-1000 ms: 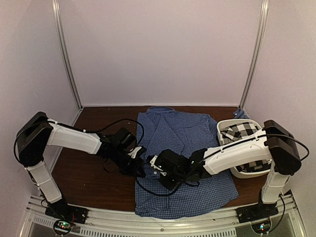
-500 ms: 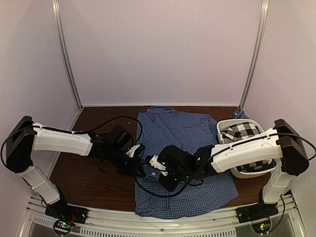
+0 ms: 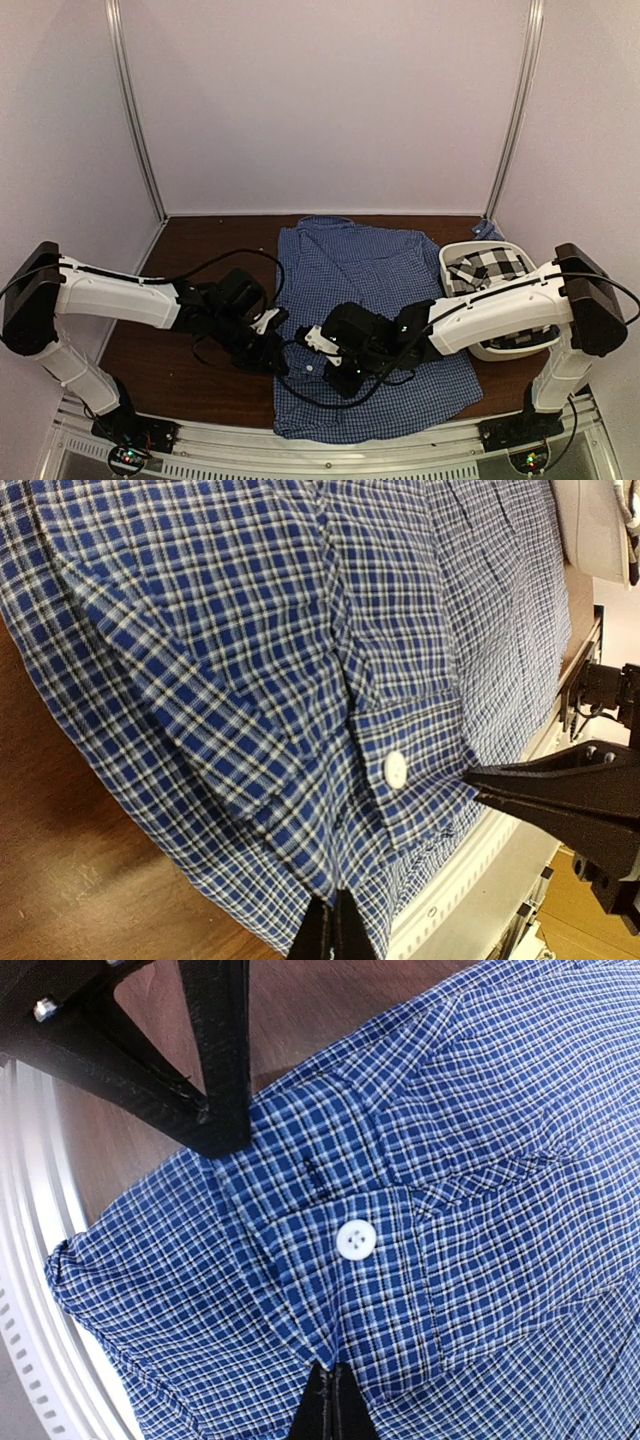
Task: Fold and stack the long sleeve shirts
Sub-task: Adjust the sleeve at the center of the board.
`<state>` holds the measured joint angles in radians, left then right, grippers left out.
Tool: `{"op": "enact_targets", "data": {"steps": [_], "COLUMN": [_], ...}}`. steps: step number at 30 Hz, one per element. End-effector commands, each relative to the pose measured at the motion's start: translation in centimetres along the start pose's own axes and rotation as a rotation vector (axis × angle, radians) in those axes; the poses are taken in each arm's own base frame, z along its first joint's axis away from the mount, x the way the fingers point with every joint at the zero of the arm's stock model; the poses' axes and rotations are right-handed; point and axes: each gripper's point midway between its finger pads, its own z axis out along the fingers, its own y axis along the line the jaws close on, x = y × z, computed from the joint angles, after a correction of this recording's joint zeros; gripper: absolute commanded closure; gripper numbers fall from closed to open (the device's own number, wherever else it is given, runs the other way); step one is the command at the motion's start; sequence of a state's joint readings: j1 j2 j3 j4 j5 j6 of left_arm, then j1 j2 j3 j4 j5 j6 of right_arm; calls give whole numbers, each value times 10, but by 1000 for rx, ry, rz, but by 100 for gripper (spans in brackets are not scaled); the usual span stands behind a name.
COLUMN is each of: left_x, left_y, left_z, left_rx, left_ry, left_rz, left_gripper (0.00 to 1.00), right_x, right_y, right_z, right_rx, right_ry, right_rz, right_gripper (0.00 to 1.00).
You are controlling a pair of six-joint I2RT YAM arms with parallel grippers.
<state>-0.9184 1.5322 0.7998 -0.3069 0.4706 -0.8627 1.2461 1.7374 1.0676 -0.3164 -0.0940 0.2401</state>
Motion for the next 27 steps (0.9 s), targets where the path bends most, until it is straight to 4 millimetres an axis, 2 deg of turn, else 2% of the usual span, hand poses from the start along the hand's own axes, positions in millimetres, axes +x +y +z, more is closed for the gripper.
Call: {"op": "enact_targets", "data": {"steps": [1,12,14,16,19,22,24,27], "left_x": [-2,9,9,5,-9,-34,-55,-87], "left_y": [-2,0,1,0,-1,6,16,36], "left_z": [0,8,8,5,-7,-30,-48,-67], "left_rx": [10,14,12,1,-42,-82,-94,-120], "left_ry": [-26,20,19,-1,-65,-165,-243,-321], "left_rz": [11,24,21,24,29,1,-33,-65], "left_gripper": [100,100,96,86,68,59,56,56], "right_x": [-3,7,8,6,-7,-24,-36,-53], "right_y": [6,3,5,5,4,-6,-20,-47], "right_z": [-3,-3,-4,-5,-18,-34,-42,-53], "right_rx": [-20,-18,-26,-26,-24,-9,17,62], "right_ry": [-21,-3,-4,-8,-59,-119,-151,-209], "right_rz": [10,14,15,20,39,69,99,163], "right_gripper": [100,99,95,84,67,54,50,49]}}
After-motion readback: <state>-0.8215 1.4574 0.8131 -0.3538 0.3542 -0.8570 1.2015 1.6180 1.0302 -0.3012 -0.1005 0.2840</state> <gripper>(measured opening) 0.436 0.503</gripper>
